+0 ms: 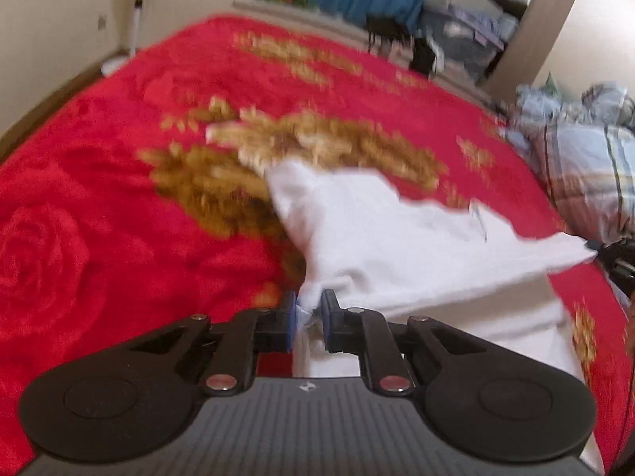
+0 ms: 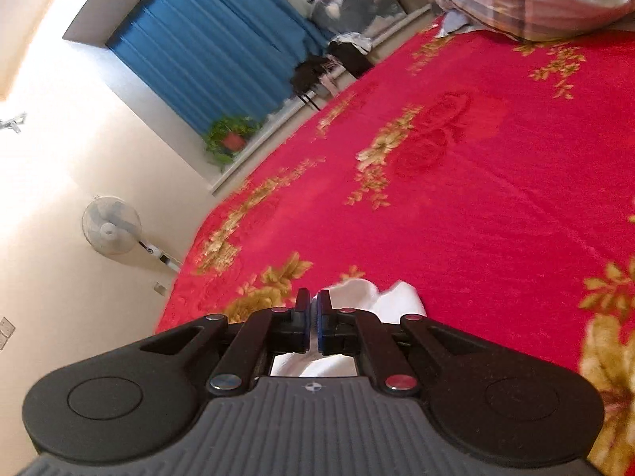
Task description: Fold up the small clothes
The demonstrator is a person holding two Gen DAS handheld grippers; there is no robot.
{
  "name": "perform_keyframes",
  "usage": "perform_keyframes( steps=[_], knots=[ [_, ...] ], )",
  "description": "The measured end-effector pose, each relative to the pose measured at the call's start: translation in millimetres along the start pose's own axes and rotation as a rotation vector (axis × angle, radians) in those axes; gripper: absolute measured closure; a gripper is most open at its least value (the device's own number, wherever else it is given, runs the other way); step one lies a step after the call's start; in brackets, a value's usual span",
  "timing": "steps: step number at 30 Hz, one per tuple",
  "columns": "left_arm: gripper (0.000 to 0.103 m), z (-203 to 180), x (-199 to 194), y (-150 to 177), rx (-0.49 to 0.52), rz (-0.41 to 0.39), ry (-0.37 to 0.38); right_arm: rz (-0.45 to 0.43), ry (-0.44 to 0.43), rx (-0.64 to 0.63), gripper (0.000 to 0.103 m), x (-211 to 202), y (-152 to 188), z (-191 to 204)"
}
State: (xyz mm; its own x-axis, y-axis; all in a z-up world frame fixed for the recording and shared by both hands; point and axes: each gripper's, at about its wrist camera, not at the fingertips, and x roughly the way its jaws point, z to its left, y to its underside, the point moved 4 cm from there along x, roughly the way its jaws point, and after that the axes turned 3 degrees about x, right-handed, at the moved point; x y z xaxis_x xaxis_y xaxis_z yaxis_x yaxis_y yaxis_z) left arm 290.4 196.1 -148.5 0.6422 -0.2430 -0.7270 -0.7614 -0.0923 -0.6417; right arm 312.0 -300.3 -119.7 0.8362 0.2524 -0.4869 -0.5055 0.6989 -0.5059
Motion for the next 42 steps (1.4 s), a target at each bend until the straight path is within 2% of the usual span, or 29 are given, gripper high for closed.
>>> perform_keyframes(
  steps=[2, 4, 5, 8, 10, 12, 13, 14, 15, 16, 18, 20, 23, 25, 27, 28, 29, 30, 31, 32, 34, 37, 40, 41, 42],
  knots=[
    [0.084, 0.5, 5.7, 2.8, 0.023, 0.069, -0.032, 0.114, 0.175, -0.065, 0.1, 14.6, 14.4, -15.4],
    [0.077, -1.0, 0.2, -2.1, 0.027, 0.029, -0.045, 0.22, 0.302, -0.065, 0.096, 27.7, 26.8, -35.9],
    [0.076, -4.0, -3.5, -6.3, 0.023, -0.003, -0.029, 0.217, 0.325, -0.04, 0.096, 27.5, 27.1, -42.3],
    [0.076, -18.3, -8.0, -14.4, 0.067, -0.087, 0.034, 0.112, 0.332, -0.111, 0.095, 16.1, 14.4, -31.5],
    [0.076, -22.7, 1.3, -14.7, 0.096, -0.094, 0.032, 0.061, 0.261, -0.137, 0.093, 8.6, 9.7, -19.5],
    [0.076, -13.8, 28.3, -5.0, 0.088, 0.033, -0.032, 0.098, 0.169, -0.135, 0.087, 11.8, 14.7, -12.9],
    [0.083, -6.8, 43.0, 2.5, 0.078, 0.125, -0.097, 0.143, 0.147, -0.14, 0.085, 17.6, 19.5, -12.6],
    [0.085, -0.9, 44.5, 2.6, 0.052, 0.118, -0.108, 0.197, 0.172, -0.155, 0.081, 25.3, 26.2, -15.7],
    [0.085, 1.7, 41.7, -2.4, 0.023, 0.103, -0.096, 0.249, 0.231, -0.174, 0.081, 32.5, 32.9, -21.8],
    [0.085, 4.6, 37.5, -9.4, -0.011, 0.083, -0.088, 0.267, 0.291, -0.18, 0.077, 35.8, 36.2, -29.7],
    [0.079, 9.8, 26.0, -26.7, -0.055, -0.021, -0.054, 0.25, 0.32, -0.157, 0.077, 34.1, 30.7, -37.0],
    [0.06, 16.9, 27.9, -41.8, -0.099, -0.065, -0.036, 0.217, 0.303, -0.167, 0.077, 29.8, 22.6, -32.6],
    [0.043, 27.6, 52.3, -56.9, -0.203, -0.047, 0.015, 0.198, 0.258, -0.184, 0.077, 27.3, 16.3, -22.1],
    [0.04, 35.8, 74.2, -61.3, -0.28, -0.007, 0.038, 0.215, 0.232, -0.174, 0.077, 27.9, 19.9, -20.9],
    [0.044, 41.0, 90.2, -60.2, -0.322, 0.004, 0.041, 0.232, 0.23, -0.175, 0.077, 33.3, 23.8, -20.7],
    [0.091, 39.0, 95.0, -61.4, -0.306, -0.003, 0.061, 0.24, 0.227, -0.176, 0.077, 33.5, 25.4, -20.3],
    [0.097, 37.4, 99.4, -66.0, -0.255, -0.016, 0.047, 0.251, 0.224, -0.18, 0.077, 34.4, 28.4, -19.6],
    [0.097, 39.2, 98.4, -71.0, -0.222, -0.063, 0.001, 0.262, 0.223, -0.187, 0.077, 36.2, 30.4, -19.9],
    [0.101, 46.3, 96.3, -74.2, -0.237, -0.109, -0.041, 0.271, 0.227, -0.198, 0.077, 38.8, 32.2, -18.8],
    [0.102, 53.6, 89.3, -75.9, -0.268, -0.15, -0.115, 0.275, 0.229, -0.207, 0.077, 40.1, 33.5, -18.7],
    [0.101, 54.2, 79.0, -74.6, -0.272, -0.163, -0.16, 0.278, 0.241, -0.225, 0.077, 41.7, 34.9, -19.2],
    [0.101, 27.2, 57.6, -64.4, -0.16, -0.17, -0.079, 0.271, 0.254, -0.244, 0.077, 40.3, 33.3, -19.8],
    [0.097, -2.5, 56.4, -40.9, -0.044, -0.096, 0.038, 0.263, 0.249, -0.261, 0.077, 36.9, 33.2, -20.5],
    [0.097, -6.6, 65.0, -30.6, -0.006, -0.04, 0.037, 0.268, 0.245, -0.268, 0.077, 38.0, 34.3, -22.1],
    [0.099, -6.0, 76.6, -19.8, 0.036, 0.028, -0.018, 0.281, 0.264, -0.28, 0.077, 41.1, 36.5, -25.9]
  ],
)
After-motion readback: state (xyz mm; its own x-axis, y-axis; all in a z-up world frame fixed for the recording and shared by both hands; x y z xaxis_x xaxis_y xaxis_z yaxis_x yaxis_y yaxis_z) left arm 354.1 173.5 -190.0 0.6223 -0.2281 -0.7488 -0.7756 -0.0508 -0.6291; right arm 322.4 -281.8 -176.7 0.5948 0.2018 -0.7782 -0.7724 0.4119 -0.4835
